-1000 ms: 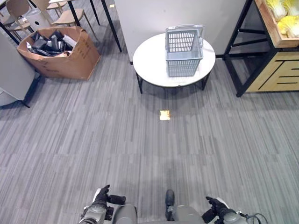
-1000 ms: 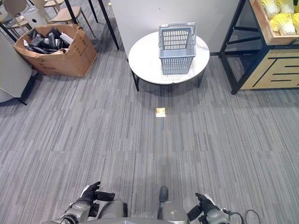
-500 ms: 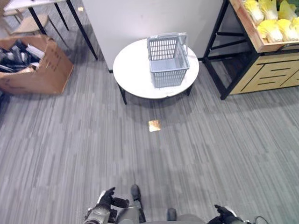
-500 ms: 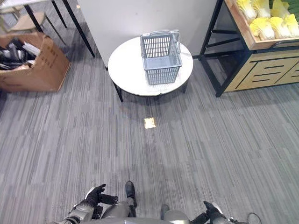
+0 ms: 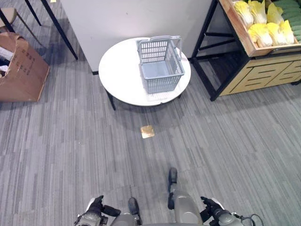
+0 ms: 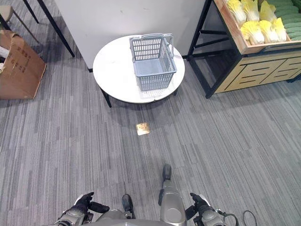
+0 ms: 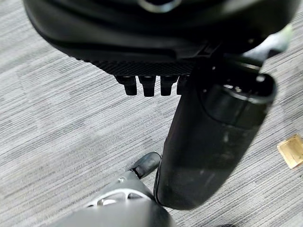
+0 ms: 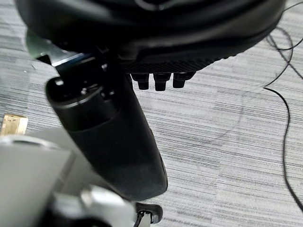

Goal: Get the vegetables into the basket

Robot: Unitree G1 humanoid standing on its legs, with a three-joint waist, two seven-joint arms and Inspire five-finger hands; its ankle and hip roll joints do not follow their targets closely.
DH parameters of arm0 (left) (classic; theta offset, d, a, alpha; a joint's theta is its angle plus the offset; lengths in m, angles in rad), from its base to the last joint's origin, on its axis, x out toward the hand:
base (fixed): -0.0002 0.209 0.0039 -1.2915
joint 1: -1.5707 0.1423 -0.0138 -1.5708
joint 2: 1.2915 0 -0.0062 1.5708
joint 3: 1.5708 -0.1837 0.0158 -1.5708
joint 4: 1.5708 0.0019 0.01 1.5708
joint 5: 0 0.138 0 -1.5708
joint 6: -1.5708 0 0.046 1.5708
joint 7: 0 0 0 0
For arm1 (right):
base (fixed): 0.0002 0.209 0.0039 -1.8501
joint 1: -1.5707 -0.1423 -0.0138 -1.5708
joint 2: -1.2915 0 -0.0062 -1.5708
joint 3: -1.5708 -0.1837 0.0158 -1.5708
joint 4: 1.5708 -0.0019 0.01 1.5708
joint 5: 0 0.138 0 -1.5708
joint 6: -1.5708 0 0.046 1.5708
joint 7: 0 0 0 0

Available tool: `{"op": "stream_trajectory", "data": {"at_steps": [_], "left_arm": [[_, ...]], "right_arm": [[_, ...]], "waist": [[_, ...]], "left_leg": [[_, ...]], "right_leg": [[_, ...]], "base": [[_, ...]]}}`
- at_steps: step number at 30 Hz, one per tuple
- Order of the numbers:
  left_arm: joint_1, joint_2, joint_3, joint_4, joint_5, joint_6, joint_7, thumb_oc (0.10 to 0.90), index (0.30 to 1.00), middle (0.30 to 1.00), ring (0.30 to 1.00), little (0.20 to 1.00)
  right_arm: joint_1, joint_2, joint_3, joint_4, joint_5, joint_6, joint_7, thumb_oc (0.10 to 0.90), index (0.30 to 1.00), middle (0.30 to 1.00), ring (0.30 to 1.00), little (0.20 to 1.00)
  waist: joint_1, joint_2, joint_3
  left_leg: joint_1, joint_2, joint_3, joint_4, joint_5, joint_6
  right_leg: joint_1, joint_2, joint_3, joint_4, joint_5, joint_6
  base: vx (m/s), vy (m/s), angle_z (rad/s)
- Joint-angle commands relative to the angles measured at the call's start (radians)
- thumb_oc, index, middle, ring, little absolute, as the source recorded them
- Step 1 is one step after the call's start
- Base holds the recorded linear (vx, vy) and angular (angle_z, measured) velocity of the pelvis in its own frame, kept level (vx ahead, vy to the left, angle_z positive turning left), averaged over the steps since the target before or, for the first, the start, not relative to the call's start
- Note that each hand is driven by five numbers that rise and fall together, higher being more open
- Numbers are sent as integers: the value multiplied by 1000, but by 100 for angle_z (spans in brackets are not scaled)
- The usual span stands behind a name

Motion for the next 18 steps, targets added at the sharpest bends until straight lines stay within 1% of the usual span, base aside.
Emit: {"op": "stream_trajectory", "data": {"at_steps": [1,2,3,4,6,7,8,9,10,11,12,13,14,15,16,17,18], "left_arm": [[14,-15,-2,3,21,-10,-12,900,1000,1000,1000,1000],[14,-17,-6,2,19,-8,-12,900,1000,1000,1000,1000],[11,-18,-7,1,18,-10,-12,900,1000,1000,1000,1000],[11,-18,-7,1,18,-10,-12,900,1000,1000,1000,1000],[1,-28,-19,-7,17,-10,-11,900,1000,1000,1000,1000],[-3,-32,-23,-10,14,-12,-8,900,1000,1000,1000,1000],[-11,-35,-21,-17,2,-12,-1,900,1000,1000,1000,1000],[-14,-33,-18,-22,-9,-12,1,900,1000,1000,1000,1000],[-17,-32,-18,-27,-19,-14,4,900,1000,1000,1000,1000],[-20,-30,-21,-32,-27,-15,3,900,1000,1000,1000,1000],[-24,-32,-24,-36,-33,-16,4,900,1000,1000,1000,1000],[-24,-32,-24,-36,-33,-16,4,900,1000,1000,1000,1000],[-26,-35,-27,-39,-40,-18,4,900,1000,1000,1000,1000],[-25,-37,-28,-39,-40,-18,7,900,1000,1000,1000,1000],[-19,-40,-25,-37,-44,-20,8,900,1000,1000,1000,1000],[-19,-40,-26,-37,-44,-20,8,900,1000,1000,1000,1000],[-10,-44,-22,-36,-52,-23,12,900,1000,1000,1000,1000]], "right_arm": [[-35,-24,27,-20,21,-23,9,900,1000,1000,1000,1000],[-36,-30,29,-22,22,-24,8,900,1000,1000,1000,1000],[-36,-35,27,-20,24,-26,8,900,1000,1000,1000,1000],[-36,-36,27,-20,24,-26,8,900,1000,1000,1000,1000],[-37,-44,23,-15,30,-27,1,900,1000,1000,1000,1000],[-38,-48,20,-13,36,-28,-2,900,1000,1000,1000,1000],[-35,-57,11,-5,44,-29,-6,900,1000,1000,1000,1000],[-32,-62,6,-1,47,-29,-7,900,1000,1000,1000,1000],[-30,-66,1,10,51,-31,-10,900,1000,1000,1000,1000],[-26,-72,-3,16,54,-30,-13,900,1000,1000,1000,1000],[-26,-76,-5,18,58,-30,-16,900,1000,1000,1000,1000],[-26,-76,-5,18,58,-30,-16,900,1000,1000,1000,1000],[-29,-80,-11,34,58,-28,-21,900,1000,1000,1000,1000],[-28,-81,-10,42,55,-28,-22,900,1000,1000,1000,1000],[-25,-81,-10,44,52,-27,-23,900,1000,1000,1000,1000],[-24,-81,-10,44,52,-27,-23,900,1000,1000,1000,1000],[-22,-81,-11,47,50,-27,-28,900,1000,1000,1000,1000]], "waist": [[3,31,-10],[1,38,-13],[-2,48,-17],[-3,49,-17],[-7,60,-17],[-8,64,-17],[-7,72,-18],[-3,71,-16],[1,69,-14],[7,66,-10],[12,64,-4],[12,64,-3],[23,54,6],[29,50,9],[36,47,8],[37,47,9],[56,51,10]], "left_leg": [[-3,37,-35,93,0,-34],[-6,47,-44,104,7,-42],[-6,64,-51,120,28,-56],[-7,65,-53,120,27,-57],[-16,85,-65,157,52,-74],[-22,96,-72,172,73,-84],[-40,117,-87,237,128,-108],[-60,123,-101,295,158,-118],[-80,120,-119,350,180,-123],[-99,111,-142,378,193,-121],[-123,97,-155,375,189,-113],[-122,98,-155,378,187,-113],[-193,67,-166,350,148,-91],[-221,65,-158,324,122,-80],[-257,68,-155,287,112,-73],[-254,68,-153,288,109,-73],[-302,83,-165,209,136,-73]], "right_leg": [[42,33,2,85,31,23],[48,43,-6,90,23,14],[50,58,-11,100,6,1],[50,59,-12,101,5,0],[64,73,-23,108,-17,-17],[74,79,-29,108,-26,-26],[95,93,-44,106,-46,-47],[109,99,-46,104,-58,-60],[126,106,-49,101,-73,-73],[143,111,-48,97,-84,-80],[156,112,-43,91,-88,-80],[158,112,-43,91,-89,-80],[181,106,-31,76,-95,-74],[192,104,-20,70,-102,-69],[200,100,-13,65,-111,-65],[202,100,-12,66,-113,-64],[220,104,0,64,-132,-63]], "base": [[288,-202,52],[311,-287,34],[151,-164,25],[164,-165,16],[131,-131,11],[213,-253,7],[234,-279,8],[247,-284,18],[204,-203,27],[189,-164,22],[127,-100,11],[179,-85,4],[211,-49,-2],[298,-42,2],[171,11,2],[245,49,2],[161,42,-21]]}}
